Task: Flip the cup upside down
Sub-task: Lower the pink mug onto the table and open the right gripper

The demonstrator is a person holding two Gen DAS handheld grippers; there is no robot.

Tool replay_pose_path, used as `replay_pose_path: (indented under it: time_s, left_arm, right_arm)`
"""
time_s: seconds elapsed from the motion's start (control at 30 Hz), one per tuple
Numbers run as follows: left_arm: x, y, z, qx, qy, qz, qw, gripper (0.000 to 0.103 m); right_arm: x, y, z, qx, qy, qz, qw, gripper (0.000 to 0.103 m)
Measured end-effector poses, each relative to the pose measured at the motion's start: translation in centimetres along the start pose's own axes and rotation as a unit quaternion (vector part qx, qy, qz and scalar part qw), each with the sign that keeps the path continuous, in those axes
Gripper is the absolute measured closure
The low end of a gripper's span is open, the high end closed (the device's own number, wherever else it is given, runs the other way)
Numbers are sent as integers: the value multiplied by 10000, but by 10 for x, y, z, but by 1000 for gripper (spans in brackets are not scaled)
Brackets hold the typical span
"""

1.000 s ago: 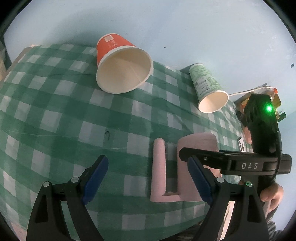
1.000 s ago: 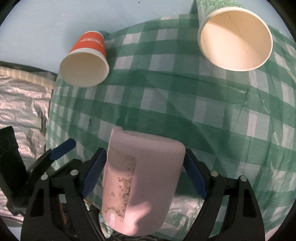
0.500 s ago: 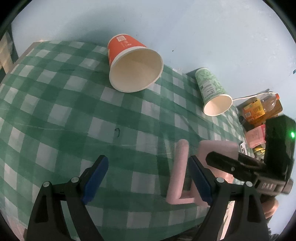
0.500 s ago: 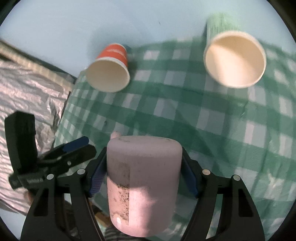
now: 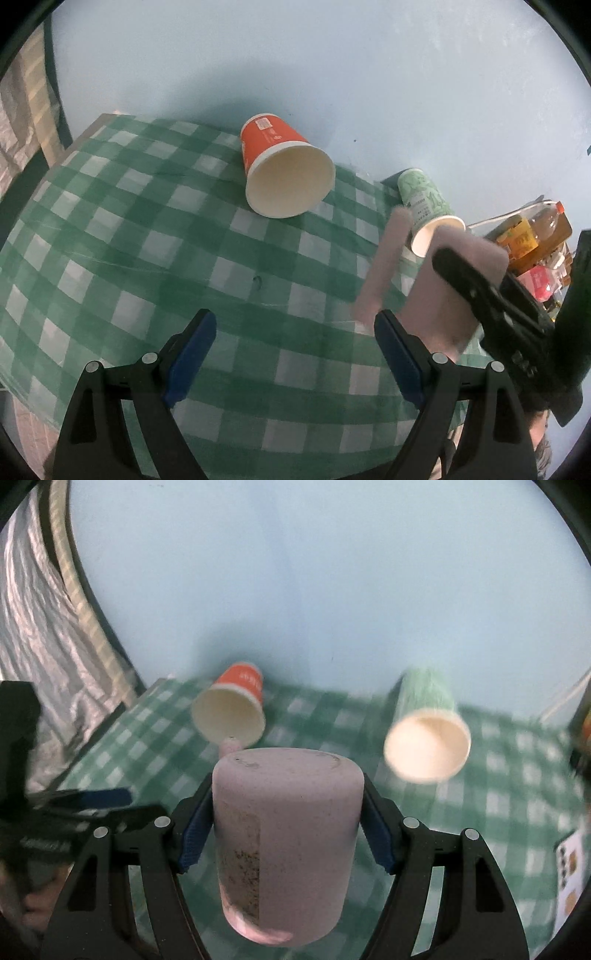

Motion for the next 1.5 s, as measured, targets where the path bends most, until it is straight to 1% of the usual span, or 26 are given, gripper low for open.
replay_pose_path:
  time_s: [0.1,0.27,0.43,0.53,0.67,0.8,0.87,0.97,1.03,1.23,1.3,1.4,1.5]
  left_arm:
    - [0,2,1,-3,-36,62,10000,14]
    - [5,5,0,-72,27,58,10000,14]
    - [10,8,-5,-76,80,101,9999,14]
    - [12,10,-9,-130,139,91,9998,14]
    - [12,8,-11,-167,145,59,9997,14]
    - [6,6,-12,-152,-29,110,9998,14]
    - [4,5,-13,-175,-78,77,9998,14]
    - [0,5,-15,-206,-162,60,9996,14]
    - [-4,4,-15,-179,-257,121,9994,14]
    - [-22,1,-14,-95,-596,227,9979,14]
    - [-26,0,-15,-61,-656,255,9975,14]
    - [-37,-3,-13,18,-855,331,9958,14]
    - [-56,-6,-9,63,-1245,401,9914,14]
  right_arm:
    - [5,6,10,-225,-158,-88,9996,30]
    - [13,13,13,-454,-248,-117,9986,30]
    - [27,9,0,-717,-71,-217,9972,30]
    - [23,9,-5,-813,-147,-175,9964,30]
    - [16,8,-19,-786,-79,-132,9968,30]
    - [12,5,-33,-634,38,-120,9979,30]
    - [12,4,-39,-544,90,-90,9984,30]
    - [10,5,-44,-517,77,-114,9986,30]
    - [9,6,-44,-505,89,-140,9986,31]
    - [1,6,-42,-284,29,-44,9996,29]
    - [-3,7,-40,-223,-4,7,9998,24]
    - [-14,7,-35,-138,-127,50,9998,21]
    - [-26,6,-28,-113,-200,14,9997,20]
Point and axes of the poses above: each gripper's, at about its wrist camera, not at the fingertips, and x roughly the way its jaws point, y to its left, z to its top, the point moved 10 cm from there along x, roughly the way its jaws point, and after that the axes turned 8 degrees about z, right-handed, at the moved point
